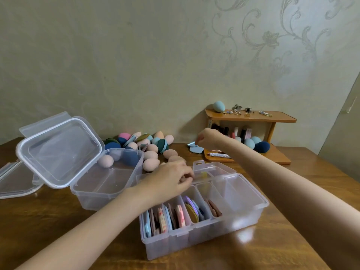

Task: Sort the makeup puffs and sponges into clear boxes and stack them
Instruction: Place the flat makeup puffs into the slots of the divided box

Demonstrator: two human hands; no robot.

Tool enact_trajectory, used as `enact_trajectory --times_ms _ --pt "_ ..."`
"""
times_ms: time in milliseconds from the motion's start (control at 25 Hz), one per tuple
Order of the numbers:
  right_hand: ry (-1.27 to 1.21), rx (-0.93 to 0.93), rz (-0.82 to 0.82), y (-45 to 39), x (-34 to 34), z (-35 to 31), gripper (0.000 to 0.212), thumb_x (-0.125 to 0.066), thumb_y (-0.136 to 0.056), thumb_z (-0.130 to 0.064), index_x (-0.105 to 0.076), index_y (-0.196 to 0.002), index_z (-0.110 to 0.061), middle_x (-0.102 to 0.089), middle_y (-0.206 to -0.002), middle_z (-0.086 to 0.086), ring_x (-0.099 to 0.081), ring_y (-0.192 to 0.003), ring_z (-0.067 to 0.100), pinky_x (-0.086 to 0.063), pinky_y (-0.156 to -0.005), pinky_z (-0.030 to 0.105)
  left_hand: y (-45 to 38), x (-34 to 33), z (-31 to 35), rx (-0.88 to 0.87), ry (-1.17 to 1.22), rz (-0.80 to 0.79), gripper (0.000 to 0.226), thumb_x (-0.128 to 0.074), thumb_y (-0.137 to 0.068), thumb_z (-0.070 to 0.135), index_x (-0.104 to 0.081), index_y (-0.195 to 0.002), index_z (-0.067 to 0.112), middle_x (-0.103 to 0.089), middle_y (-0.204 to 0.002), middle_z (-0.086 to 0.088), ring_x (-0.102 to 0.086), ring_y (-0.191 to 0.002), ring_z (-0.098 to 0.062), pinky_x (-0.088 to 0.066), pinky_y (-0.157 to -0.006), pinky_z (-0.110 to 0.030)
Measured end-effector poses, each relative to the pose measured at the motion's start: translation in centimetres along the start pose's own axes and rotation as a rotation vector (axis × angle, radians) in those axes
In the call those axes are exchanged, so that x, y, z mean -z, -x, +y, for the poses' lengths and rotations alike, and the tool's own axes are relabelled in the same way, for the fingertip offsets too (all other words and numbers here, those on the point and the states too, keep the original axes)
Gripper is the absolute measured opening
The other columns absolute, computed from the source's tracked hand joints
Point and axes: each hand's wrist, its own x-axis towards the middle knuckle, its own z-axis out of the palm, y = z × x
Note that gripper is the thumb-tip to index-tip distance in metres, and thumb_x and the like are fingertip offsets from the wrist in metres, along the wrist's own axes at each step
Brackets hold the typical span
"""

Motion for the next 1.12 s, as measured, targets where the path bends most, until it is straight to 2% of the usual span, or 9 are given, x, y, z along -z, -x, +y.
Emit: enact_trajectory --times_ms 120,320,480,640,720,840,920,1000,1120 --pt "-0.076 -0.075 -0.105 -4.7 -1.7 -0.2 0.041 -0.041 -0.097 -0.007 -0.046 -0.137 -0.014 -0.044 -0.139 0.014 -0.054 -0.114 0.031 -0.054 -0.078 0.03 -0.7 -0.4 -1.3 -0.024 0.011 -0.034 0.022 -0.045 -0.096 0.028 -0.061 -0.111 0.022 -0.056 -0.107 0.006 -0.053 -0.097 -0.005 -0.049 -0.085 -0.022" --pt "-0.035 -0.217 -0.207 -8.4 -3.9 0.2 0.042 -0.044 -0.096 -0.018 -0.042 -0.138 -0.012 -0.047 -0.132 0.016 -0.057 -0.075 0.023 -0.049 -0.055 0.024 -1.2 -0.4 -2.0 -0.035 0.006 -0.08 0.022 -0.042 -0.098 0.028 -0.058 -0.111 0.022 -0.056 -0.105 0.003 -0.055 -0.097 -0.009 -0.049 -0.084 -0.026" --pt "-0.045 -0.249 -0.101 -8.3 -4.5 0.3 0.042 -0.05 -0.094 -0.019 -0.043 -0.131 -0.001 -0.05 -0.129 0.018 -0.057 -0.101 0.027 -0.051 -0.069 0.026 -0.9 -0.6 -1.8 -0.04 -0.011 -0.06 0.023 -0.041 -0.098 0.028 -0.058 -0.112 0.022 -0.055 -0.106 0.005 -0.054 -0.098 -0.009 -0.05 -0.084 -0.025" --pt "-0.157 -0.17 0.153 -5.3 -2.6 0.0 0.036 -0.057 -0.09 -0.018 -0.058 -0.12 0.002 -0.063 -0.116 0.018 -0.06 -0.094 0.026 -0.052 -0.082 0.032 -0.6 -0.6 -1.5 -0.046 -0.056 -0.034 0.024 -0.041 -0.098 0.028 -0.06 -0.111 0.02 -0.056 -0.106 0.002 -0.054 -0.098 -0.013 -0.05 -0.087 -0.033" --pt "-0.161 -0.11 0.177 -2.1 -1.0 -0.2 0.033 -0.058 -0.09 -0.019 -0.063 -0.118 -0.001 -0.065 -0.115 0.015 -0.061 -0.096 0.026 -0.051 -0.082 0.031 -0.3 -0.5 -1.1 -0.035 -0.077 -0.025 0.024 -0.042 -0.097 0.026 -0.061 -0.111 0.02 -0.057 -0.106 0.002 -0.053 -0.1 -0.014 -0.048 -0.089 -0.037" --pt "-0.238 -0.042 0.229 3.5 1.2 0.1 0.025 -0.058 -0.09 -0.015 -0.069 -0.11 -0.006 -0.062 -0.118 0.012 -0.055 -0.1 0.025 -0.05 -0.088 0.034 0.6 -0.2 -0.1 -0.047 -0.123 0.007 0.026 -0.044 -0.096 0.022 -0.06 -0.117 0.022 -0.055 -0.12 0.002 -0.047 -0.117 -0.012 -0.043 -0.1 -0.035" --pt "-0.28 -0.002 0.23 7.9 1.9 0.3 0.021 -0.059 -0.089 -0.013 -0.072 -0.105 -0.009 -0.058 -0.115 0.005 -0.049 -0.101 0.02 -0.048 -0.086 0.032 1.5 -0.2 1.0 -0.064 -0.067 0.037 0.027 -0.048 -0.094 0.018 -0.06 -0.119 0.022 -0.054 -0.123 0.002 -0.045 -0.12 -0.009 -0.041 -0.102 -0.03" --pt "-0.373 0.028 0.191 11.2 2.0 0.5 0.02 -0.058 -0.09 -0.011 -0.072 -0.104 -0.01 -0.054 -0.11 0.002 -0.047 -0.101 0.017 -0.045 -0.082 0.029 2.2 -0.3 2.0 -0.062 0.008 0.036 0.027 -0.05 -0.093 0.016 -0.06 -0.117 0.021 -0.056 -0.12 0.003 -0.05 -0.114 -0.009 -0.045 -0.098 -0.03" --pt "-0.397 0.034 0.134 13.8 2.2 1.3 0.021 -0.057 -0.09 -0.013 -0.071 -0.106 -0.011 -0.055 -0.115 0.007 -0.048 -0.098 0.017 -0.047 -0.072 0.023 2.7 -0.6 3.1 -0.063 -0.012 -0.007 0.028 -0.048 -0.093 0.017 -0.06 -0.117 0.023 -0.055 -0.119 0.004 -0.052 -0.108 -0.01 -0.046 -0.096 -0.031"
